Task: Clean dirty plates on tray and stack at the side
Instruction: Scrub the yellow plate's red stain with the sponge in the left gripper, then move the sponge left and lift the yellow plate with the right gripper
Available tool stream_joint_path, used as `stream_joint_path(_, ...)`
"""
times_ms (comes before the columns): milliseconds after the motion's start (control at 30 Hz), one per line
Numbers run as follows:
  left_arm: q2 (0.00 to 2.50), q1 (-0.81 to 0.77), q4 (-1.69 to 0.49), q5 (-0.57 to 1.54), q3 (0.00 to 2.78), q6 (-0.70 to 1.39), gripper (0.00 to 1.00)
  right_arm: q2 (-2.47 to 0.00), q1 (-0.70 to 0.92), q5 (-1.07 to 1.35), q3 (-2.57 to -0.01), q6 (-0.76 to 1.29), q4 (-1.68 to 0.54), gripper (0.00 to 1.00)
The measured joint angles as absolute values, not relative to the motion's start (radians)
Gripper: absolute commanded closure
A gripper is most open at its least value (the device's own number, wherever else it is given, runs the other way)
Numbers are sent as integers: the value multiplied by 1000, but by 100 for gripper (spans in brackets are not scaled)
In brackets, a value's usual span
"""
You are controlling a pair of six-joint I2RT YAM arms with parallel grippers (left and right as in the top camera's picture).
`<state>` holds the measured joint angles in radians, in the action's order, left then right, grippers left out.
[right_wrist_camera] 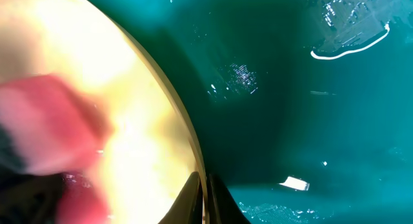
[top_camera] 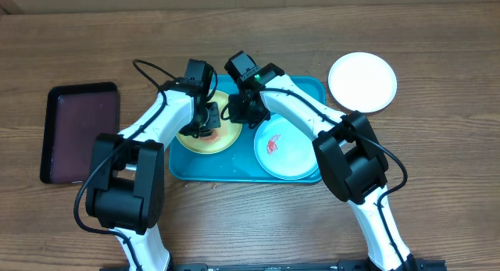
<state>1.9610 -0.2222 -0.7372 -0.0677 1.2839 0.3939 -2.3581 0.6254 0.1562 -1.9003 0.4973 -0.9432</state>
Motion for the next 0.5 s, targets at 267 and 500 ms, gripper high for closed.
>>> stream_joint_path(267, 1962, -175, -812, -259, 1304, 395, 96, -2358, 625, 157, -1900, 493, -937, 96)
stream_joint_path(500, 1966, -155, -953, -271, 1539, 440, 96, -2358, 625, 156, -1907, 471, -944, 96)
